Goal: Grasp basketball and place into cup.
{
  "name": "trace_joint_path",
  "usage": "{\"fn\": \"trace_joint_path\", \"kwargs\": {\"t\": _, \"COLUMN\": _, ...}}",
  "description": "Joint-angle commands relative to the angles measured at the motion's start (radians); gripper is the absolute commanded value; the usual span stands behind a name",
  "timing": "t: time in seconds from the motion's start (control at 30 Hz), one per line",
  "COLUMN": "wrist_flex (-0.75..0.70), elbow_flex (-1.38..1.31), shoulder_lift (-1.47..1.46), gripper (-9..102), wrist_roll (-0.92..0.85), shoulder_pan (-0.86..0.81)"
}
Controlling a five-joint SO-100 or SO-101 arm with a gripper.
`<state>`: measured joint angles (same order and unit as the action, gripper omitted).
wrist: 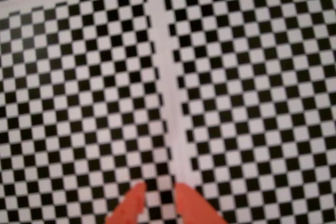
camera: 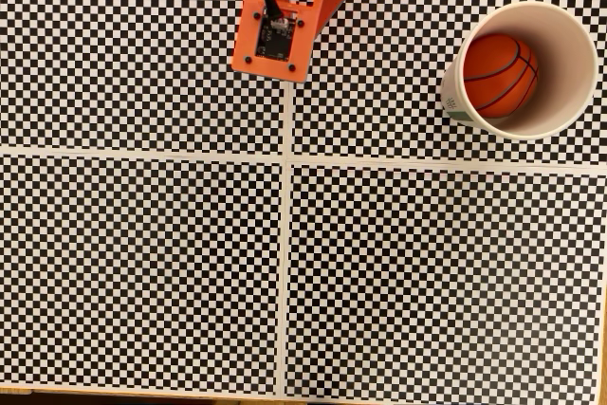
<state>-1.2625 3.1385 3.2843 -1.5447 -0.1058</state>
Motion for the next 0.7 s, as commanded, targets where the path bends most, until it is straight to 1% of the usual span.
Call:
{"fn": "trace_joint_path", "kwargs": {"t": 0.0, "wrist_flex": -0.006, "elbow_flex": 0.035, "shoulder_lift": 0.005, "gripper": 0, "wrist_roll": 0.014, "shoulder_pan": 0.003}}
{"fn": "trace_joint_path", "kwargs": {"t": 0.67, "wrist_flex": -0.006, "elbow_flex": 0.035, "shoulder_lift": 0.005, "gripper": 0, "wrist_roll": 0.005, "shoulder_pan": 0.005}}
